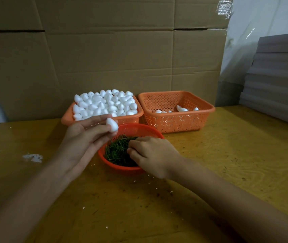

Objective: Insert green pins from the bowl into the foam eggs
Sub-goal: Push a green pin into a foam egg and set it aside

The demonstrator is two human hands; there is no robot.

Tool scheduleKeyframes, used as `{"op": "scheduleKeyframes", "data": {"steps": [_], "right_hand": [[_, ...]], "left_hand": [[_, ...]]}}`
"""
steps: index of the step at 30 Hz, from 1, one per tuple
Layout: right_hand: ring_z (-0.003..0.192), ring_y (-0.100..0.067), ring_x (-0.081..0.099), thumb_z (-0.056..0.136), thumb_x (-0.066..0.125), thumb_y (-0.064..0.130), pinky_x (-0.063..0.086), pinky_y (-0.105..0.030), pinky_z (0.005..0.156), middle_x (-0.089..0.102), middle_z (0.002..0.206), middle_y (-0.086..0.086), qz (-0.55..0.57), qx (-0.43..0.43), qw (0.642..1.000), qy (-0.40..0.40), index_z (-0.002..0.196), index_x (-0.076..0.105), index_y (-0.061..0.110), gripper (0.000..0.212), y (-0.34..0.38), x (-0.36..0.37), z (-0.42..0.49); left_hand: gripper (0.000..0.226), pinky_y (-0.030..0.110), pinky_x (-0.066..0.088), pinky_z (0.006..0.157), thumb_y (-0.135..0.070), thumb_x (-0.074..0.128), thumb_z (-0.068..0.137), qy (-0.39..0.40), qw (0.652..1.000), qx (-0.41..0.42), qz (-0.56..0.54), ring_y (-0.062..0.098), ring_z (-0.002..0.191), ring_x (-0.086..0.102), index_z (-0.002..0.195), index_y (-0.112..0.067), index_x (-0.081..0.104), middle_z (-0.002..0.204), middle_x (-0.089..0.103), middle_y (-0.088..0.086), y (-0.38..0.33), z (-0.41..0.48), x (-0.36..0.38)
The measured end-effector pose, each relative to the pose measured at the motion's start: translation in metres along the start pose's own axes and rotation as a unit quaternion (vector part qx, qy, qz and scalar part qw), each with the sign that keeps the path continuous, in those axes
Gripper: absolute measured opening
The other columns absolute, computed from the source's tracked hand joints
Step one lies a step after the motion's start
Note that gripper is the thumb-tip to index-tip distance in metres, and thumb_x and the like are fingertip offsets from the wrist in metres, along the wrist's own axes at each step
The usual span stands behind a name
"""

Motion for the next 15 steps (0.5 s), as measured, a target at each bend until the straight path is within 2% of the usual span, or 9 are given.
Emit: {"op": "scheduleKeyframes", "data": {"steps": [4,8,15], "right_hand": [[0.093,-0.023,0.06,0.11,0.033,0.041,0.037,-0.035,0.068,0.063,0.097,0.0,-0.002,0.005,1.0,0.002,0.099,0.057,0.018,0.035,-0.001,-0.001,0.0],[0.095,-0.023,0.06,0.11,0.033,0.042,0.044,-0.038,0.072,0.063,0.097,0.0,-0.001,0.009,1.0,0.007,0.098,0.056,0.019,0.034,-0.001,-0.001,0.0],[0.092,-0.023,0.06,0.11,0.034,0.041,0.048,-0.041,0.075,0.063,0.095,0.0,0.006,0.013,1.0,0.009,0.099,0.059,0.018,0.036,-0.001,-0.001,0.0]], "left_hand": [[0.025,0.029,0.062,0.086,-0.004,0.077,0.076,0.01,1.0,0.012,-0.011,0.029,0.109,0.076,0.099,-0.011,0.083,0.114,0.077,0.02,0.0,-0.007,0.008],[0.027,0.028,0.061,0.088,-0.003,0.076,0.076,0.049,0.999,0.021,-0.005,0.031,0.113,0.074,0.099,-0.015,0.083,0.118,0.076,0.022,-0.002,-0.011,0.014],[0.028,0.027,0.06,0.088,0.004,0.073,0.072,0.08,0.996,0.02,0.011,0.027,0.115,0.074,0.086,-0.018,0.081,0.117,0.077,0.019,-0.005,-0.013,0.018]]}}
Point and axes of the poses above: each hand's wrist, its own z-axis towards the middle knuckle, its own x-axis out of the palm, y = z × x, the point moved 10 cm from there along z, towards the middle knuckle
